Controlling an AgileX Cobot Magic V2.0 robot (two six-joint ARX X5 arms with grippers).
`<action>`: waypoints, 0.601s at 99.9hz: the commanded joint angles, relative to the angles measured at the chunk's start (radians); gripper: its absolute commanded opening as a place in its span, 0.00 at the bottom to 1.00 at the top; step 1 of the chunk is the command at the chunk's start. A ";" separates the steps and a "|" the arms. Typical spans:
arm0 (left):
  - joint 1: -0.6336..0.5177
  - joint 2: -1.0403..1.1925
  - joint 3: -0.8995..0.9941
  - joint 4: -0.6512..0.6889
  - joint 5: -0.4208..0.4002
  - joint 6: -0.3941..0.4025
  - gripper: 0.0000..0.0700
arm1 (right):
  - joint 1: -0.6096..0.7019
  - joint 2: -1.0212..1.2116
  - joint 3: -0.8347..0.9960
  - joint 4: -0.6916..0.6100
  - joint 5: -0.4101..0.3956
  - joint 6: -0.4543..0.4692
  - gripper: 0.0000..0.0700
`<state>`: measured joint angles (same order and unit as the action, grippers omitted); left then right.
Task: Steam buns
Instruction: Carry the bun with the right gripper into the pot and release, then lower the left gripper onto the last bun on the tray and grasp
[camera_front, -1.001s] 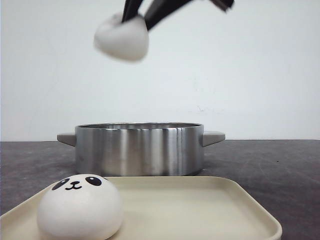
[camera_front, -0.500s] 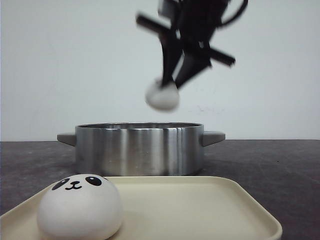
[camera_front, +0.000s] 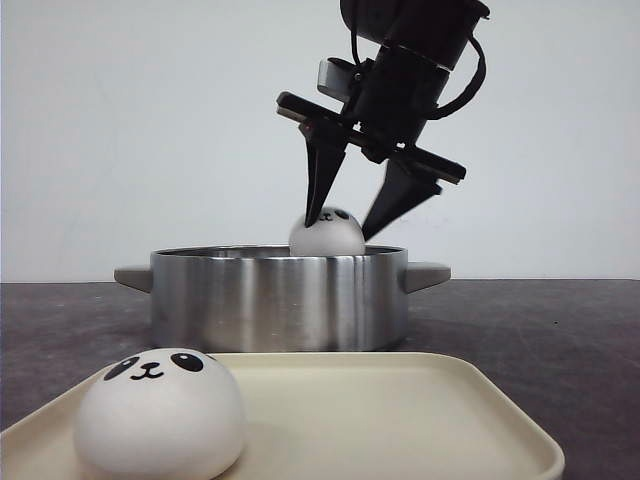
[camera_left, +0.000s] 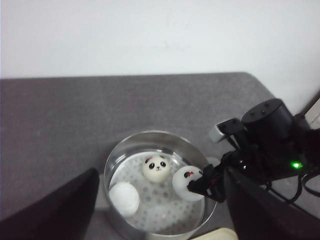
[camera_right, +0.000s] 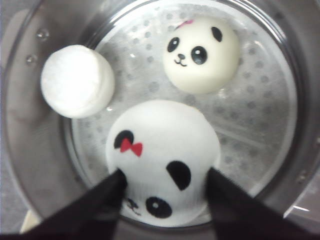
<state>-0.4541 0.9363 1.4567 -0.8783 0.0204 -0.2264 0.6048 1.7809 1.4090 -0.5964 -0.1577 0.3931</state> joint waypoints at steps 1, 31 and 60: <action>-0.005 0.019 0.023 -0.002 -0.006 0.014 0.68 | 0.005 0.019 0.014 -0.003 0.010 -0.013 0.64; -0.015 0.061 -0.010 -0.074 0.007 -0.002 0.68 | 0.001 0.018 0.014 -0.009 -0.009 -0.013 0.52; -0.138 0.053 -0.288 -0.046 0.060 -0.127 0.68 | 0.036 -0.125 0.014 -0.032 -0.065 -0.035 0.02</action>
<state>-0.5537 0.9825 1.2156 -0.9443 0.0731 -0.2874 0.6147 1.7111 1.4036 -0.6399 -0.2283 0.3809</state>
